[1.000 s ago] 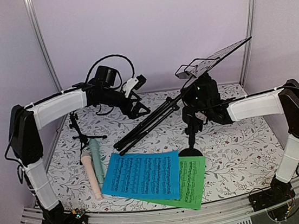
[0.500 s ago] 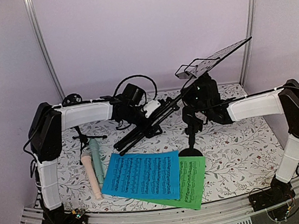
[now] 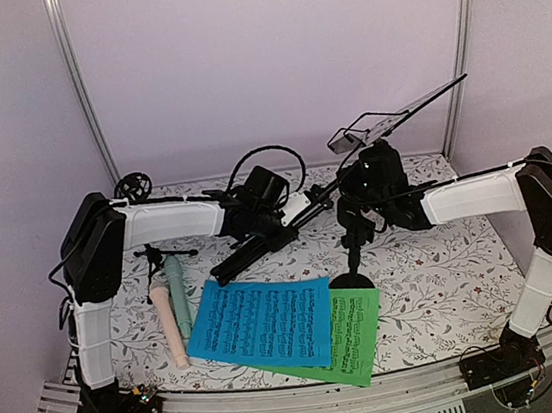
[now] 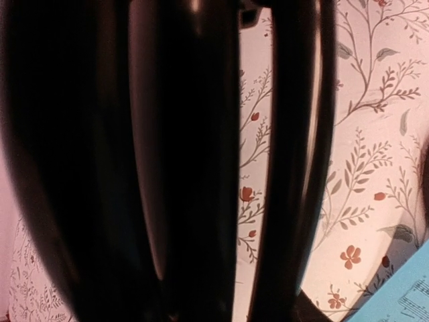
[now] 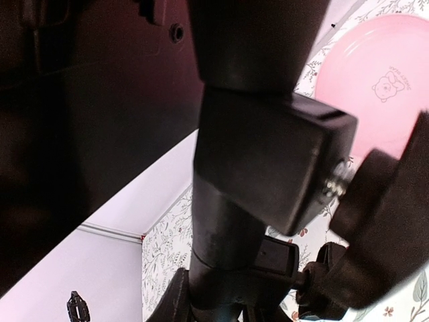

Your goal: Pack up the instrument practice props

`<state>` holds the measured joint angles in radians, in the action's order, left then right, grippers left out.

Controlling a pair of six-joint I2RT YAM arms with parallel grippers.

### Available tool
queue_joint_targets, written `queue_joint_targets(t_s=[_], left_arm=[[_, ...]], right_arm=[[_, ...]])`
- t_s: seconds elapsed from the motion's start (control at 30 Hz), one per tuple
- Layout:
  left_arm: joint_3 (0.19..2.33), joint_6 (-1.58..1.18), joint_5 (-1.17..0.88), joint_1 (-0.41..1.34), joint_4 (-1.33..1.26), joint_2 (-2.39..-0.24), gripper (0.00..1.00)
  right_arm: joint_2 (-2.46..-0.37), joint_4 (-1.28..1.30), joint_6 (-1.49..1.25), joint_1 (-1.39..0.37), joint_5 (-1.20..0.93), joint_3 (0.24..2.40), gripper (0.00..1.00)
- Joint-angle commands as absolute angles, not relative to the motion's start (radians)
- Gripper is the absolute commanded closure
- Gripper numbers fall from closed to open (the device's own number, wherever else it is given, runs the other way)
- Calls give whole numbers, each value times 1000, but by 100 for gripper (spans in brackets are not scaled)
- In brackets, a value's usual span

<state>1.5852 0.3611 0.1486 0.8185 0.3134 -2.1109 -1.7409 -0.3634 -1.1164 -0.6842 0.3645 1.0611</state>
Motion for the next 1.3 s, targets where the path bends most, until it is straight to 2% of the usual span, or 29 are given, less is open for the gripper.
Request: queue_joint_targets(t_s=[0.0,0.07,0.33,0.5,0.67,1.0,1.17,1.27], left_arm=[[1537,445,230,826,209,-2061,85],[1536,462,214,826,202,-2054,86],[1535,590,178,825,175,-2071,90],[1542,628,144,830,157,-2093,90],[1557,662,180,838,152,-2145,90],[1562,698,205,838,137,-2211,89],[1552,699,210,840,129,-2218,89],[1535,709,217,841,108,-2217,88]], right_arm=[[-1650,-400,-1019,-703,337,1057,100],[-1644,-391,-1035,-703,341,1046,94],[-1598,-365,-1075,-694,352,978,56],[-1542,-339,-1086,-690,349,926,41],[-1451,-320,-1054,-690,332,851,37],[-1133,-338,-1013,-690,242,641,32],[-936,-212,-1012,-691,243,598,30],[-808,-136,-1003,-691,305,595,26]])
